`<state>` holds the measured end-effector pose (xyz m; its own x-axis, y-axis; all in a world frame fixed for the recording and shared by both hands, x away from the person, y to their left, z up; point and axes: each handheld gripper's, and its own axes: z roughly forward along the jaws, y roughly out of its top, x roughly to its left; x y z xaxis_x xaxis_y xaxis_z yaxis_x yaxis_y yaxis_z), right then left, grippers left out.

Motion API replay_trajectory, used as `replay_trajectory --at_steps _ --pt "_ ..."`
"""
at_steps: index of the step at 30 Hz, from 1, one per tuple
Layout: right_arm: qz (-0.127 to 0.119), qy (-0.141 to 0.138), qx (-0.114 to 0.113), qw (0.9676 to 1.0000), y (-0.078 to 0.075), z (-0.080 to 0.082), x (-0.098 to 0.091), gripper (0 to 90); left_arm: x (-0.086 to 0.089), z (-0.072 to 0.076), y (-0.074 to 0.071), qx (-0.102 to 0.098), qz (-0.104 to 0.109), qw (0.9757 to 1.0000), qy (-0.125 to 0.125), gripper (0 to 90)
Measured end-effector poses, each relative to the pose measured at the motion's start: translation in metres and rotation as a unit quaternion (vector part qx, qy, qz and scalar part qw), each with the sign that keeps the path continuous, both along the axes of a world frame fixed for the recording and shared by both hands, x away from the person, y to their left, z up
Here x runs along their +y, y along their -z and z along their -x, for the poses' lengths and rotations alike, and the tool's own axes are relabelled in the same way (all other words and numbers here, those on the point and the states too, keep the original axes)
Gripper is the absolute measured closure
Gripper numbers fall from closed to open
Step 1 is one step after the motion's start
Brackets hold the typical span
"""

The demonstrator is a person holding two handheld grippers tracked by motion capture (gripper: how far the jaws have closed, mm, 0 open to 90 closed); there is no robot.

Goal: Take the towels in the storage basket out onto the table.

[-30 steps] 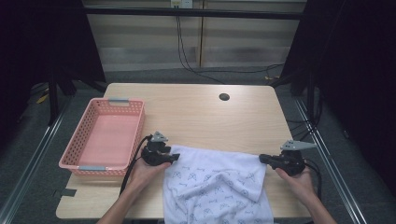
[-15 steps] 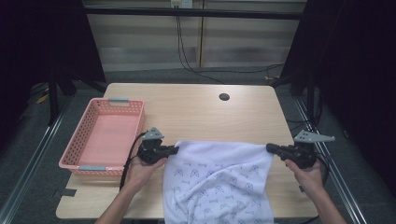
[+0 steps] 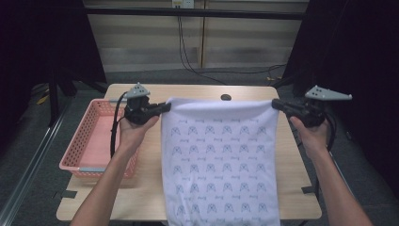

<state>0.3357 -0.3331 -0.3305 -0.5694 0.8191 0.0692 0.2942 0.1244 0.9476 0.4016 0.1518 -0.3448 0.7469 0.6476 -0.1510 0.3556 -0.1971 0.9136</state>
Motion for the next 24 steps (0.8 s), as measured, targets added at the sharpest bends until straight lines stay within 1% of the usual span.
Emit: replay_trajectory --at_steps 2,3,4,5,6,7,8,9,10,11,12,13,14,15,16,17,18,19,20,21,22,24 --pt "-0.003 0.008 -0.004 1.0 -0.007 -0.016 0.0 87.4 0.0 -0.013 -0.007 -0.005 0.012 0.9999 -0.006 87.4" --pt "-0.002 0.011 -0.007 0.9999 -0.01 -0.024 0.0 87.4 -0.001 -0.019 -0.01 -0.003 0.014 0.9999 -0.008 87.4" --pt "0.0 0.017 -0.007 0.9998 -0.012 -0.033 0.001 87.4 -0.002 -0.025 -0.012 -0.005 0.01 0.9999 -0.007 87.4" --pt "0.005 0.03 -0.006 0.9995 -0.014 -0.053 0.001 87.4 -0.004 -0.032 -0.013 -0.005 0.01 0.9999 -0.006 87.3" --pt "0.005 0.03 -0.006 0.9995 -0.014 -0.053 0.001 87.4 -0.006 -0.039 -0.012 -0.002 0.011 0.9999 -0.012 87.3" --pt "0.005 0.036 -0.002 0.9993 -0.014 -0.062 0.0 87.4 -0.008 -0.045 -0.008 0.003 0.004 0.9998 -0.017 87.0" --pt "0.003 0.039 0.005 0.9992 -0.012 -0.071 0.0 87.2 -0.011 -0.052 -0.001 0.014 -0.004 0.9996 -0.023 86.1" --pt "0.005 0.042 0.013 0.999 -0.008 -0.079 0.0 86.7 -0.014 -0.059 0.01 0.034 -0.021 0.9985 -0.038 80.9" --pt "0.009 0.046 0.026 0.9986 0.0 -0.089 0.001 83.6 -0.015 -0.063 0.018 0.048 -0.028 0.9972 -0.05 73.0" --pt "0.018 0.068 0.048 0.9963 0.014 -0.099 0.002 71.1 -0.015 -0.068 0.032 0.068 -0.022 0.9965 -0.045 67.8" --pt "0.018 0.068 0.048 0.9963 0.014 -0.099 0.002 71.1 -0.015 -0.068 0.032 0.068 -0.022 0.9965 -0.045 65.5" --pt "0.022 0.078 0.059 0.9949 0.023 -0.103 0.002 67.7 -0.017 -0.067 0.037 0.068 -0.031 0.996 -0.049 65.5" --pt "0.021 0.081 0.07 0.9941 0.032 -0.106 0.001 64.4 -0.018 -0.066 0.04 0.068 -0.031 0.9961 -0.046 60.8" --pt "0.021 0.087 0.073 0.9933 0.036 -0.106 0.0 61.1 -0.02 -0.064 0.043 0.073 -0.033 0.9958 -0.044 60.6" --pt "0.019 0.089 0.077 0.9928 0.042 -0.105 -0.001 60.3 -0.021 -0.063 0.044 0.076 -0.035 0.9957 -0.04 60.2" --pt "0.021 0.086 0.079 0.9929 0.045 -0.103 -0.002 60.4 -0.022 -0.061 0.045 0.074 -0.037 0.9958 -0.038 60.3" --pt "0.018 0.08 0.079 0.9935 0.048 -0.094 -0.004 60.0 -0.024 -0.057 0.044 0.076 -0.036 0.9958 -0.037 60.2" --pt "0.018 0.08 0.079 0.9935 0.048 -0.094 -0.004 60.0 -0.026 -0.053 0.043 0.074 -0.034 0.9964 -0.024 60.2" --pt "0.026 0.066 0.077 0.9945 0.049 -0.083 -0.005 60.1 -0.03 -0.046 0.041 0.066 -0.035 0.9971 -0.016 60.3" --pt "0.026 0.066 0.077 0.9945 0.049 -0.083 -0.005 60.1 -0.034 -0.037 0.039 0.057 -0.045 0.9973 -0.006 60.3" --pt "0.028 0.057 0.073 0.9953 0.05 -0.074 -0.005 59.4 -0.036 -0.029 0.038 0.052 -0.046 0.9976 0.004 60.2" --pt "0.031 0.038 0.076 0.9959 0.055 -0.056 -0.004 58.8 -0.038 -0.013 0.04 0.054 -0.047 0.9973 0.019 60.3"
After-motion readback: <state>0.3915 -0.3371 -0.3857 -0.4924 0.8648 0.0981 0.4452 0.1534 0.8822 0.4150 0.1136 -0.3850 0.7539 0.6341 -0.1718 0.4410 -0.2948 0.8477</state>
